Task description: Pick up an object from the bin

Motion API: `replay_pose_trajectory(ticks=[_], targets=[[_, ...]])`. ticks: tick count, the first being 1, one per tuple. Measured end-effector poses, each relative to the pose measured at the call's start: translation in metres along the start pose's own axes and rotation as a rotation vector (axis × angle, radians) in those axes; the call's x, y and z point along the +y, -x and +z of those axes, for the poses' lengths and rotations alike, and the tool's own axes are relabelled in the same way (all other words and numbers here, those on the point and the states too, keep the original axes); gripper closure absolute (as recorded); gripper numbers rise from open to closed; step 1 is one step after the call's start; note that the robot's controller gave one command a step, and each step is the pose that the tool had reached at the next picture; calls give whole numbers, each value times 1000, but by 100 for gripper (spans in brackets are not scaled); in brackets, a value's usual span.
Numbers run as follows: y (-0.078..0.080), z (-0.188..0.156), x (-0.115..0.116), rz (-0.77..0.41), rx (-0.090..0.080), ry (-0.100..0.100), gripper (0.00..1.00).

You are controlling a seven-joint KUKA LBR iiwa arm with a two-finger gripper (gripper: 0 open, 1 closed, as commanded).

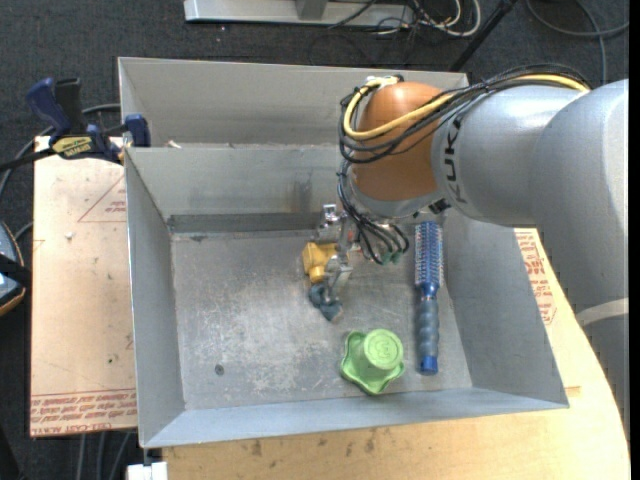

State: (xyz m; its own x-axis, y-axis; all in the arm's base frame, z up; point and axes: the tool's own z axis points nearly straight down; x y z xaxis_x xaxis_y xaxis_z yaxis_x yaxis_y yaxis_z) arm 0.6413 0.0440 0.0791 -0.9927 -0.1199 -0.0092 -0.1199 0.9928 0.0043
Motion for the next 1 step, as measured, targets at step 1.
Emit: replay_pose_trajectory(ticks=[1], targets=[[-2, -180, -19, -310, -2, -5, 100]])
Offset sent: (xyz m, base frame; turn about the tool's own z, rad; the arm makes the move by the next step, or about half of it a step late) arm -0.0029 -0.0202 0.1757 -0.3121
